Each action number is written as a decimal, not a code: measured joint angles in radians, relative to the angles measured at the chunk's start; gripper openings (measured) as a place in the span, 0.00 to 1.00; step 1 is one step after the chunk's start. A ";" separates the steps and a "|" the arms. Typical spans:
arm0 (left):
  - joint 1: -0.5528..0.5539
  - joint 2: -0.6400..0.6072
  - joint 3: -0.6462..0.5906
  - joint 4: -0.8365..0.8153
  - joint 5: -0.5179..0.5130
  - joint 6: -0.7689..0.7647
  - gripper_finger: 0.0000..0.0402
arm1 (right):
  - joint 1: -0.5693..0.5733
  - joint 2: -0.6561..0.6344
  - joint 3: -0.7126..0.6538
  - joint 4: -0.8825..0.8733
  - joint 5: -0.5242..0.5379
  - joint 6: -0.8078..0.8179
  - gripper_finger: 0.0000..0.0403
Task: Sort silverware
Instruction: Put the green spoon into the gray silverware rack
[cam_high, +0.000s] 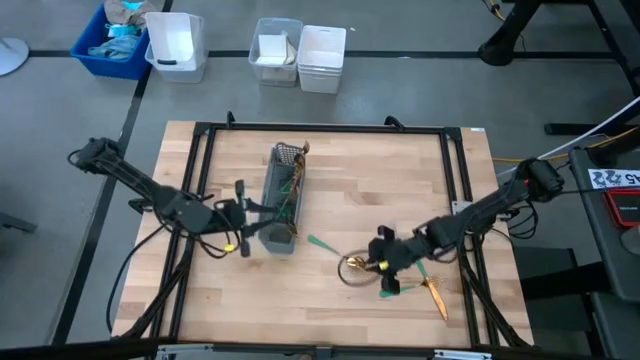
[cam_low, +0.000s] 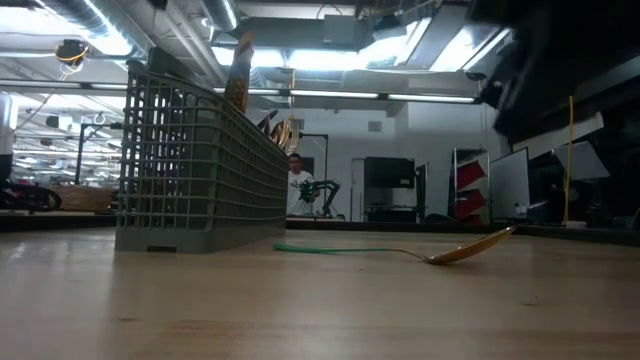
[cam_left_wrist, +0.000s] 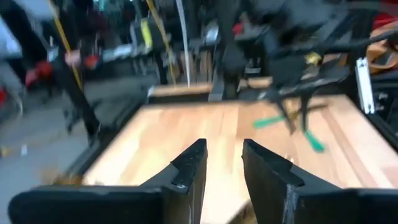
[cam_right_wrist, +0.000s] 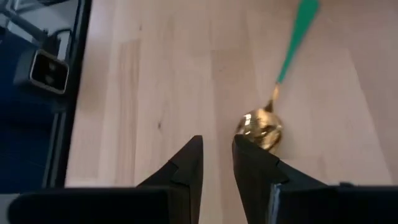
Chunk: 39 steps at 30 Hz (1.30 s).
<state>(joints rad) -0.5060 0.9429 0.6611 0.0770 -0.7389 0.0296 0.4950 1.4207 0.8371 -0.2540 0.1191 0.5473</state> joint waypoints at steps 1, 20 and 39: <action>0.001 -0.020 0.000 -0.055 -0.003 -0.045 0.23 | 0.023 0.009 0.000 0.007 0.028 -0.005 0.22; 0.002 -0.012 -0.001 -0.322 -0.006 -0.321 0.22 | 0.100 0.208 0.000 0.084 0.117 -0.171 0.22; 0.002 -0.011 -0.002 -0.331 -0.005 -0.314 0.22 | 0.100 0.207 0.000 0.077 0.245 -0.195 0.22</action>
<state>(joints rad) -0.5045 0.9321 0.6594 -0.2540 -0.7441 -0.2848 0.5949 1.6279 0.8368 -0.1768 0.3641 0.3524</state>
